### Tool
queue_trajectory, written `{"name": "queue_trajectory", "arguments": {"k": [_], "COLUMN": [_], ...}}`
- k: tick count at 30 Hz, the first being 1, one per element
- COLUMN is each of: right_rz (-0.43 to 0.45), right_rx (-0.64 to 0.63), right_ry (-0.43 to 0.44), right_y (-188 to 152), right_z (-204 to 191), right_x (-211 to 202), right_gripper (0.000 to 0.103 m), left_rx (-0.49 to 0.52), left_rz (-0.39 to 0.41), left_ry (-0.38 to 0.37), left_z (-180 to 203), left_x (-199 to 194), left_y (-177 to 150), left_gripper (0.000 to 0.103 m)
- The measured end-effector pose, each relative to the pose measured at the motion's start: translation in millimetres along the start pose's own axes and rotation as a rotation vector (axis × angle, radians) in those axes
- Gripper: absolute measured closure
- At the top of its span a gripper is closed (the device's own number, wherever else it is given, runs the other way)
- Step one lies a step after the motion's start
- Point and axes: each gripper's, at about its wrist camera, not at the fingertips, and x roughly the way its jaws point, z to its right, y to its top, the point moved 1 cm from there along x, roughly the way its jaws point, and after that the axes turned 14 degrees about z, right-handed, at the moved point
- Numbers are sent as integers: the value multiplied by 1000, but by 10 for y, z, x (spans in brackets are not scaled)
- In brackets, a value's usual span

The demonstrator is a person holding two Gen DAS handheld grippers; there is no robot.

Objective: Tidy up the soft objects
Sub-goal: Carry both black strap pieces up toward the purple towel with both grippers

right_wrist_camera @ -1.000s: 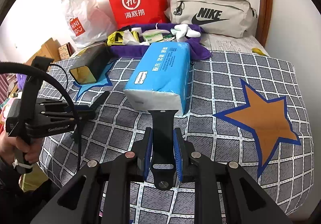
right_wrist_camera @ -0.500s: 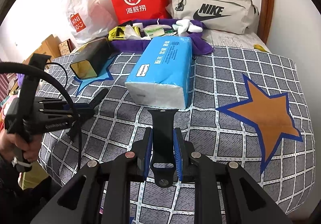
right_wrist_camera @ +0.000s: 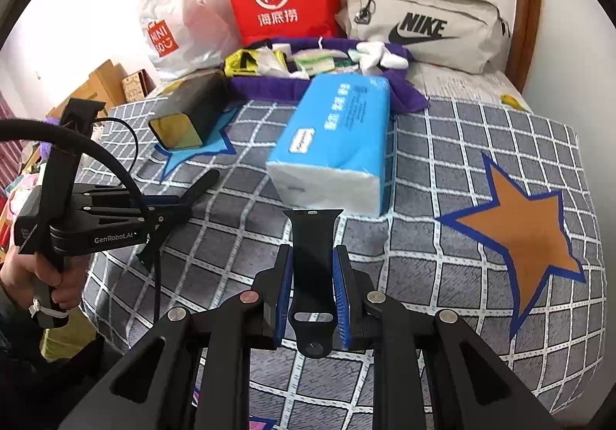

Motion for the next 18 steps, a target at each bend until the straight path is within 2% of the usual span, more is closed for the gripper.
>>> {"name": "queue_trajectory", "arguments": {"k": [9, 18], "right_rz": [46, 82], "right_rx": [20, 22], "right_ry": [39, 62], "right_y": [230, 508], "right_z": [-45, -64], "right_x": [-91, -48], "right_gripper": [82, 82], "left_rx": [-5, -54], "left_rz": [76, 152], "left_ry": [-1, 9], "left_z": [-166, -445], "left_x": [-376, -668], "left_y": [167, 408], "left_gripper": [84, 84]}}
